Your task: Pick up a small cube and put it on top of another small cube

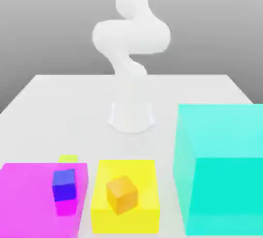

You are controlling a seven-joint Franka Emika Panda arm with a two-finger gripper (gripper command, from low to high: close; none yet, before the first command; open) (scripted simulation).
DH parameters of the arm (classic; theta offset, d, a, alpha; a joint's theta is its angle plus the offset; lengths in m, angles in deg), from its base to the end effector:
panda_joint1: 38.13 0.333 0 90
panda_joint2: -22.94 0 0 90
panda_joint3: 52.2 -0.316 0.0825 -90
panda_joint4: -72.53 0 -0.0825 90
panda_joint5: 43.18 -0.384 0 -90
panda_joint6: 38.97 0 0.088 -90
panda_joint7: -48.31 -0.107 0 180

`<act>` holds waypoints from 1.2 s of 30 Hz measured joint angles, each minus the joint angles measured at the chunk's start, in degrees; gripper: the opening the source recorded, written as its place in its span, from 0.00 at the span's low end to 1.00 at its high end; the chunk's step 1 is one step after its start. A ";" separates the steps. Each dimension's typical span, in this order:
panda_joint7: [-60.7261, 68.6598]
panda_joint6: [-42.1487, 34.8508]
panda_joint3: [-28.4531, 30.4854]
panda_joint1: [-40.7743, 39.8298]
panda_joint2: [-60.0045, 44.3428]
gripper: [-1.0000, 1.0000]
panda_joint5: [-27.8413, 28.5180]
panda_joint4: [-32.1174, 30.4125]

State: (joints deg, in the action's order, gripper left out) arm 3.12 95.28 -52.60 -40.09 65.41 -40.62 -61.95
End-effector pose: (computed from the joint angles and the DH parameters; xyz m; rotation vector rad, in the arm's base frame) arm 0.3711 -0.0099 0.6707 -2.5225 1.0622 -1.0066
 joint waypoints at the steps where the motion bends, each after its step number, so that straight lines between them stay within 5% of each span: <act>1: 0.25 1.06 -0.02 -0.78 -1.47 0.50 1.13 -1.16; 13: 5.21 12.51 4.68 -9.12 -18.20 0.50 10.95 -13.96; 22: 13.26 21.62 12.08 -13.65 -30.04 0.50 12.50 -23.63; 29: 26.66 29.37 17.32 -14.99 -38.51 0.50 3.69 -31.49; 36: 35.61 35.29 14.69 -15.37 -45.85 0.50 -8.03 -31.19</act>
State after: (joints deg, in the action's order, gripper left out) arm 38.73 130.57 -37.91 -55.46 19.56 -48.65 -93.15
